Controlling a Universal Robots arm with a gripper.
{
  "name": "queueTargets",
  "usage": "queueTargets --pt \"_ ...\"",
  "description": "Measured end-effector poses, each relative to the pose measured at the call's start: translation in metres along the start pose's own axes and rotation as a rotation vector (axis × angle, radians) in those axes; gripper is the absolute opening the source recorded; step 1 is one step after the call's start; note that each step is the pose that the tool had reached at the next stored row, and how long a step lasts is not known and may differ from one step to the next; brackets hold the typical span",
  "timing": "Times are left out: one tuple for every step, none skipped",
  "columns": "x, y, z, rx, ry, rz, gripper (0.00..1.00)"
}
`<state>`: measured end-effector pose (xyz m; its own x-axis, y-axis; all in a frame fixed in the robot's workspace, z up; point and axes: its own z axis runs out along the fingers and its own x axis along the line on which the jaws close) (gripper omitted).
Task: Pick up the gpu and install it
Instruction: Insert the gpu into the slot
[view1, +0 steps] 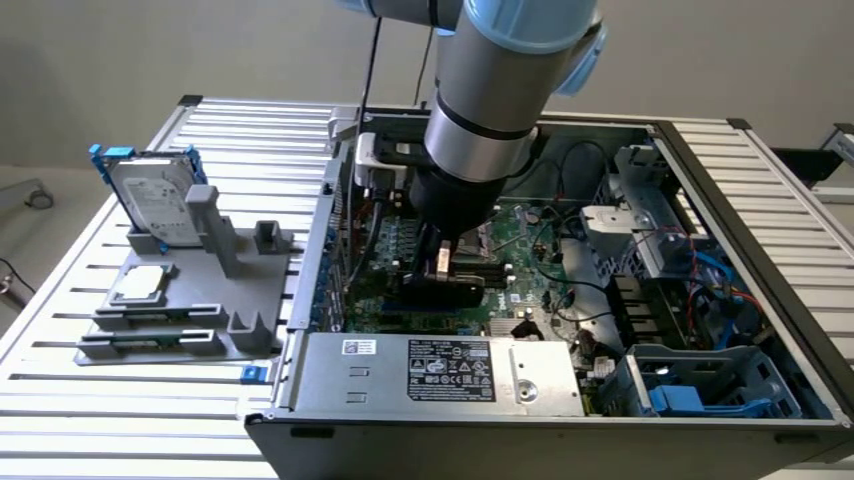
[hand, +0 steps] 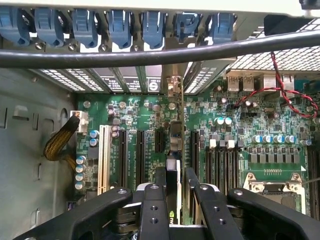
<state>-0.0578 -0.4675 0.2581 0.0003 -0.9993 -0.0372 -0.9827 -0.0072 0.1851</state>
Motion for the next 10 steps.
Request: queueTargets --pt "0.0 0.0 0.0 -0.0005 -0.0001 0.0 0.26" --pt "0.0 0.0 0.0001 -0.0007 -0.0001 0.0 0.26" --pt "0.0 -0.0001 0.0005 -0.0008 -0.0002 0.0 0.26" --pt "-0.0001 -0.0003 0.0012 -0.0009 -0.0005 0.0 0.26" --pt "0.0 -0.0004 0.0019 -0.0017 -0.0002 0.0 0.26" --pt "0.0 -0.0005 0.0024 -0.0025 0.0001 0.0 0.26" --pt "-0.0001 -0.0006 0.0029 -0.0036 0.0004 0.0 0.26" --pt "-0.0001 -0.0008 0.0034 -0.0051 0.0005 0.0 0.26" --pt "-0.0003 -0.0009 0.0037 -0.0066 0.0006 0.0 0.26" --pt "-0.0005 -0.0009 0.0039 -0.0075 0.0004 0.0 0.26"
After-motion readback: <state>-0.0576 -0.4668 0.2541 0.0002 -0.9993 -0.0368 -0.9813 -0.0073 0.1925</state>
